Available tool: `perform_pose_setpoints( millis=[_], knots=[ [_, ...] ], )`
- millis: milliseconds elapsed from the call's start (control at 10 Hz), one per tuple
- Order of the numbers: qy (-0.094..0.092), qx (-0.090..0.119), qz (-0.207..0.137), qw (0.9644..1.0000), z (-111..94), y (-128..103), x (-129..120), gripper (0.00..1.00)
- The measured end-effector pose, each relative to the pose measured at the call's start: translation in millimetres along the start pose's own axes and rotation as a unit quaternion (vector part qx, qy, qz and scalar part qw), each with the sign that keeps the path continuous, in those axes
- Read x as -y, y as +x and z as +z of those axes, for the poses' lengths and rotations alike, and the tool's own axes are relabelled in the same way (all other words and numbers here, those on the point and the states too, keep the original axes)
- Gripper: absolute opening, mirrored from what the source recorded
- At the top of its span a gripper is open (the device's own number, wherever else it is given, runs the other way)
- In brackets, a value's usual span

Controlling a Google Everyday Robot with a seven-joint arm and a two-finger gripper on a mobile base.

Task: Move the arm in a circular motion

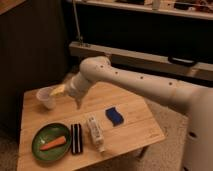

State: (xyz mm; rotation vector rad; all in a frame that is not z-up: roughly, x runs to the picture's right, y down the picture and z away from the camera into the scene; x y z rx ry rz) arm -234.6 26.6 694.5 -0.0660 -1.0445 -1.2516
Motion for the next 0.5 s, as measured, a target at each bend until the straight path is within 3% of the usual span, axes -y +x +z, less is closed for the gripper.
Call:
perform_pose_setpoints(
  millis=[200, 500],
  knots=[
    [-0.006, 0.000, -0.004, 1.0000, 13, 46, 18, 0.80],
    [0.003, -0.025, 0.039, 0.9989, 14, 114, 3, 0.80]
  ],
)
